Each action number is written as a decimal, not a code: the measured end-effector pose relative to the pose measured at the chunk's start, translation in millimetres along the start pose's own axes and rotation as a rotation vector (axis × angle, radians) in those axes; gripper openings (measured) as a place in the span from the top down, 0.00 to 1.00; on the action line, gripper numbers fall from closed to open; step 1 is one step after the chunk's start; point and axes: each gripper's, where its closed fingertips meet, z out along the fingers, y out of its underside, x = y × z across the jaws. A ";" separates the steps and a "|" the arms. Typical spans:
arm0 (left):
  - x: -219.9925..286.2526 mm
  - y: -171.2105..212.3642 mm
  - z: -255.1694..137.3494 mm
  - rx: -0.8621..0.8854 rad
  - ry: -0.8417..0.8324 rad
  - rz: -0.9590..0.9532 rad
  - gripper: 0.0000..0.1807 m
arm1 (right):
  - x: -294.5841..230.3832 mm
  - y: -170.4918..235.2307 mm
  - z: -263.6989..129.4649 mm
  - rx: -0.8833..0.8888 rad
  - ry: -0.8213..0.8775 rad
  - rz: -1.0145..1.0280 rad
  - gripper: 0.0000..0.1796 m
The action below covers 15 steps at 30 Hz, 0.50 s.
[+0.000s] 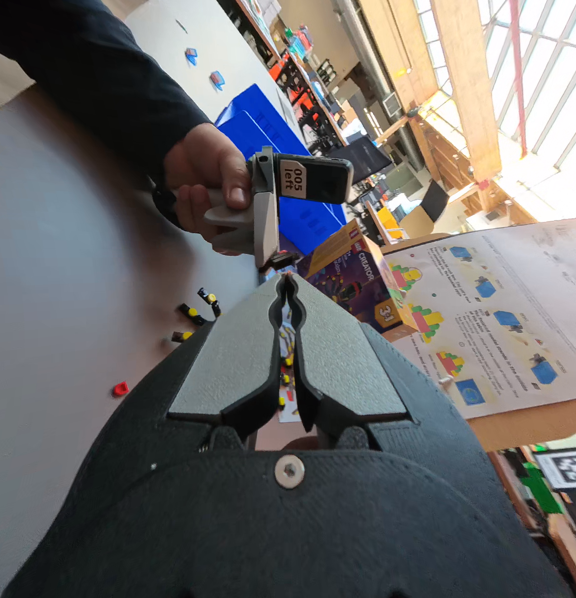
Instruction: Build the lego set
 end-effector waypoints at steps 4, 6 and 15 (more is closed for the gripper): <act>5.2 1.2 4.6 0.007 0.055 -0.042 1.00 | -10.7 3.9 8.5 0.014 -0.030 0.037 1.00; 6.0 5.0 7.8 -0.008 0.064 -0.050 1.00 | -13.4 3.7 11.4 0.019 -0.044 0.072 1.00; 16.7 2.7 9.5 0.008 0.119 0.037 1.00 | -8.5 2.1 13.3 0.082 -0.156 0.439 0.96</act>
